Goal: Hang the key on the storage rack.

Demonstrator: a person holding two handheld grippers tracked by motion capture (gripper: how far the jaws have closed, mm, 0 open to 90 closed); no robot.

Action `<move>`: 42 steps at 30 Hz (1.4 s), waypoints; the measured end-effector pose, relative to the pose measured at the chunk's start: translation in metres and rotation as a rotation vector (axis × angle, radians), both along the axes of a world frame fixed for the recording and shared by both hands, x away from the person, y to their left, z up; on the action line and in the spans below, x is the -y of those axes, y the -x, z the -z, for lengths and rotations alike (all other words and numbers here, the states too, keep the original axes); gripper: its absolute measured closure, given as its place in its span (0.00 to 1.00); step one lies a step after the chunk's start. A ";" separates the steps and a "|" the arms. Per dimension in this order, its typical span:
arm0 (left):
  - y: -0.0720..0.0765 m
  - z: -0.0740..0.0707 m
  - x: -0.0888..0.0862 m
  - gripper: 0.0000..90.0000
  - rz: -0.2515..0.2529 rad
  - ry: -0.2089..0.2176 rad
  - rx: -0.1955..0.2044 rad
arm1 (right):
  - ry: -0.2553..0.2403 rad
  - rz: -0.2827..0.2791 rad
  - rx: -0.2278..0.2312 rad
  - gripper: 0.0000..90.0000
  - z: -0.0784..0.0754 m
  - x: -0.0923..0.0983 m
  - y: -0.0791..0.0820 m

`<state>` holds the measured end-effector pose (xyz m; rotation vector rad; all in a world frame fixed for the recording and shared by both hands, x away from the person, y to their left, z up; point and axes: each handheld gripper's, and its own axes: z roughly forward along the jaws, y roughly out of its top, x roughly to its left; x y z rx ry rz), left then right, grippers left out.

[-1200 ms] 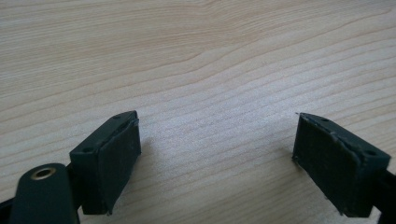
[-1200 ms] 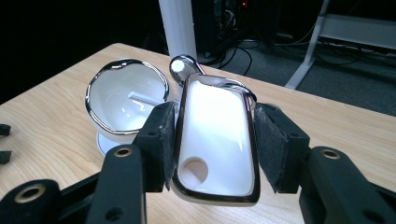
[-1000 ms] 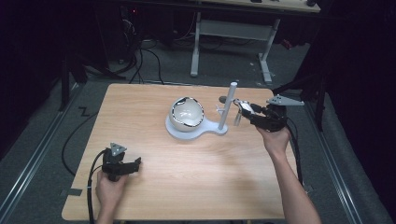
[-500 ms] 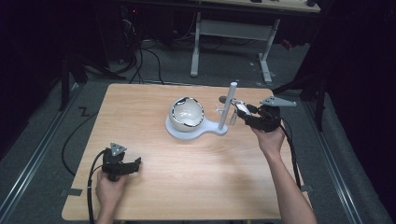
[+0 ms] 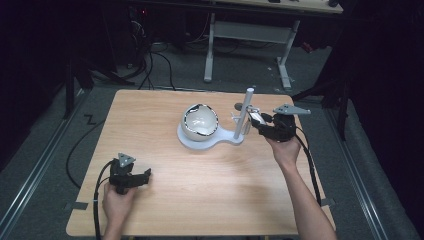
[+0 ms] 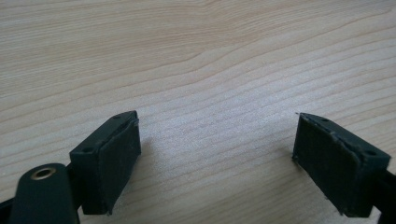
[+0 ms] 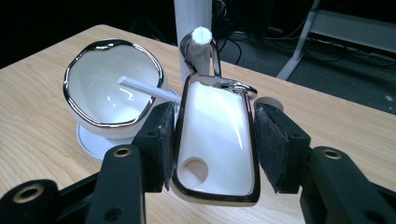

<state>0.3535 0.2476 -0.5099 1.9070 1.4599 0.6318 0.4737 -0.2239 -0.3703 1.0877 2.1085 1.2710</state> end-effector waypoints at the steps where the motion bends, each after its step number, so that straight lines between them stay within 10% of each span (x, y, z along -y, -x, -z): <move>1: 0.000 0.000 0.000 0.17 0.000 0.000 0.000 | -0.001 -0.001 -0.002 0.55 0.001 -0.001 0.000; 42: 0.000 0.000 0.000 0.17 0.000 0.000 0.000 | 0.069 -0.014 -0.090 0.48 0.036 -0.023 -0.014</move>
